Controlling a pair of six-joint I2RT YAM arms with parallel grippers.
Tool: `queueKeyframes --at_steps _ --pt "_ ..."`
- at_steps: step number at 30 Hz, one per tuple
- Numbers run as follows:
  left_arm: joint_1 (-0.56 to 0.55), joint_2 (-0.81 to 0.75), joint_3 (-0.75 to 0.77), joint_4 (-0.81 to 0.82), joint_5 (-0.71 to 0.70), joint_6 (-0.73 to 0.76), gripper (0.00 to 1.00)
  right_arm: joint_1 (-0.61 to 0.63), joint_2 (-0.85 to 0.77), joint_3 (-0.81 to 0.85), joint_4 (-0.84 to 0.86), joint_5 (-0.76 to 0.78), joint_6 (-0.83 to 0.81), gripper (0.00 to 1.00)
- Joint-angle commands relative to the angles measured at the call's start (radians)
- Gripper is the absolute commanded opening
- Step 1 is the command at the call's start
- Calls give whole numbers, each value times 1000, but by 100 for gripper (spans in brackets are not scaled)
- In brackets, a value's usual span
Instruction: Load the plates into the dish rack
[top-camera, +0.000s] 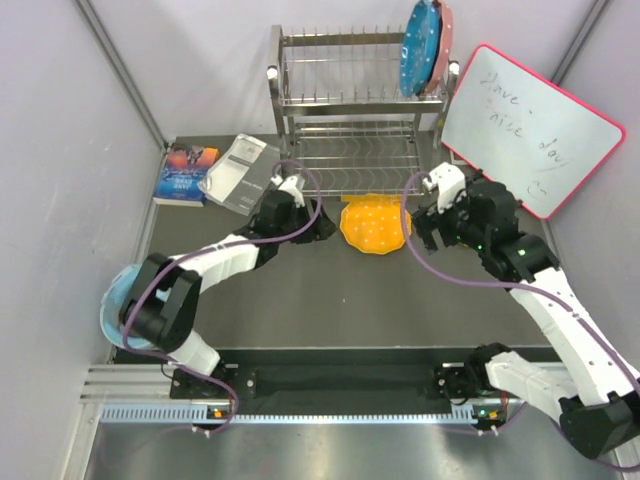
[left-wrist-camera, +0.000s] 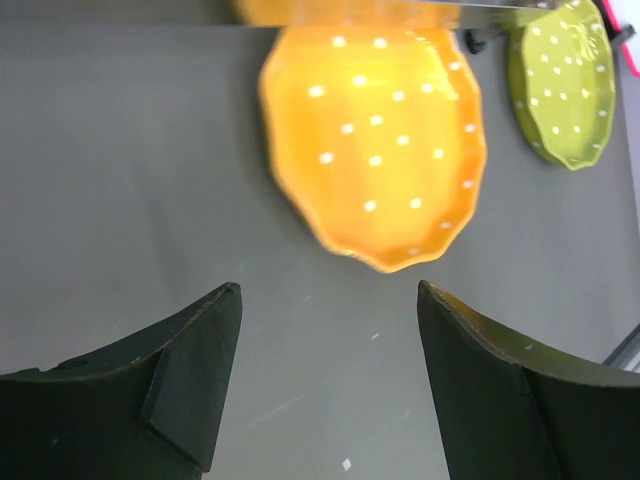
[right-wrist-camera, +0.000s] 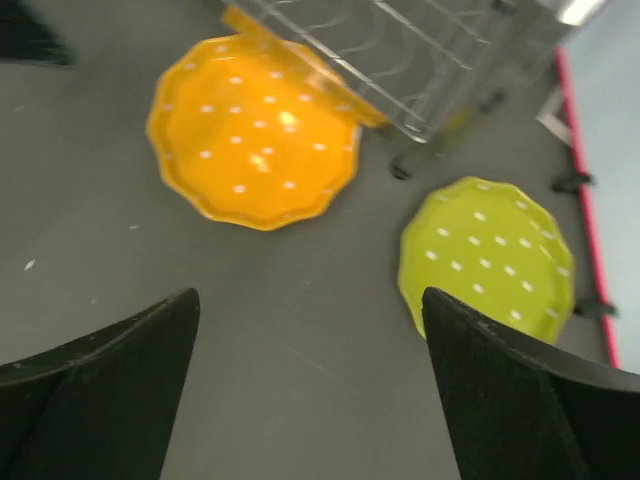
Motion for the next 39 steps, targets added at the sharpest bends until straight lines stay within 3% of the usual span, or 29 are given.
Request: queueKeyframes --at_steps 1,3,6,9,15,26,32,39 --pt "-46 62 144 -38 -13 0 74 -20 97 -18 84 -323 -61 86" --pt "-43 50 160 -96 -22 33 73 -18 222 -4 69 -423 -115 81" --pt "-11 -43 128 -174 7 102 73 -15 349 13 68 -491 -236 82" --pt "106 -140 85 -292 79 168 74 -13 461 51 92 -532 -316 82" --pt "362 -242 -1 -331 191 233 74 11 644 152 129 -548 -428 74" --pt "444 -317 49 -322 159 248 74 138 848 237 43 -542 -546 65" --pt "511 -354 62 -323 167 214 75 177 891 232 48 -494 -488 61" --pt "516 -383 19 -291 201 178 75 221 894 203 35 -422 -465 59"
